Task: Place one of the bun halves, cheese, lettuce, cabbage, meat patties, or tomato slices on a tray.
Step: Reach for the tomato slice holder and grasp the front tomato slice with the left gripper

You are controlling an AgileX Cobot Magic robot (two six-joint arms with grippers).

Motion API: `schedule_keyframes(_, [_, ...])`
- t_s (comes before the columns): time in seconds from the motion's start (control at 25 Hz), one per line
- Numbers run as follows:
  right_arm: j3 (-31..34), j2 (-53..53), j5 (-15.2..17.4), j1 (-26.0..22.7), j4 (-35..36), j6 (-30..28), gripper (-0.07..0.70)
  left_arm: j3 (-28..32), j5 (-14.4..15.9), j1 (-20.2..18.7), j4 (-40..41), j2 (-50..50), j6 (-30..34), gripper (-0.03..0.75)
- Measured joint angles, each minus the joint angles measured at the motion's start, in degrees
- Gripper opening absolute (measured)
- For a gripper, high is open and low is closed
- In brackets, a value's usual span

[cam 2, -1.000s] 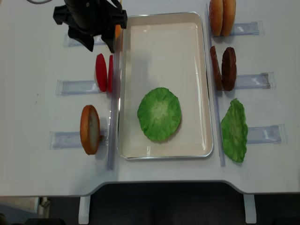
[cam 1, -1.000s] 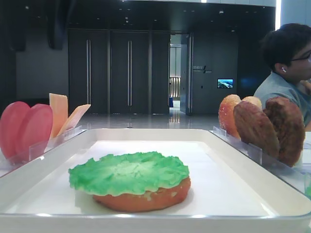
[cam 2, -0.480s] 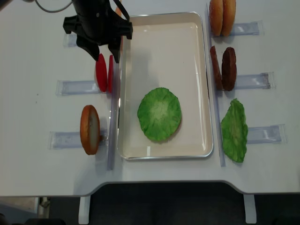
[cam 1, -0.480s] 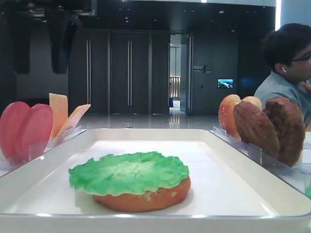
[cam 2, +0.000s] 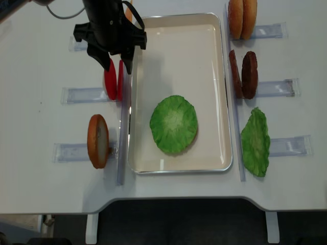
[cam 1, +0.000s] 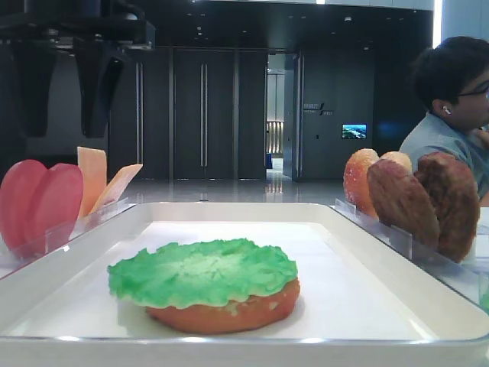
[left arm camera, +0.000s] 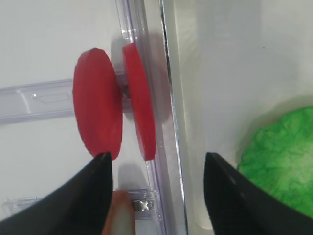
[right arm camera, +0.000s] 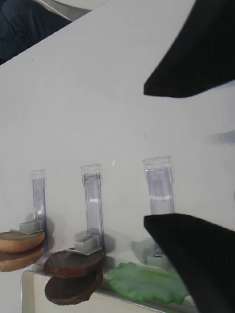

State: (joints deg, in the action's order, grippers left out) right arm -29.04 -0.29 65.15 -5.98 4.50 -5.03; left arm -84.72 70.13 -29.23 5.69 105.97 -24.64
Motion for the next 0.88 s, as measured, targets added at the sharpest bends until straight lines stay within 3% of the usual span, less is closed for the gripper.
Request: schedule_keyframes(0.88, [0.0, 0.0, 0.0, 0.0, 0.0, 0.0, 0.487, 0.0, -1.4, 0.0, 0.5, 3.0, -0.1, 0.452])
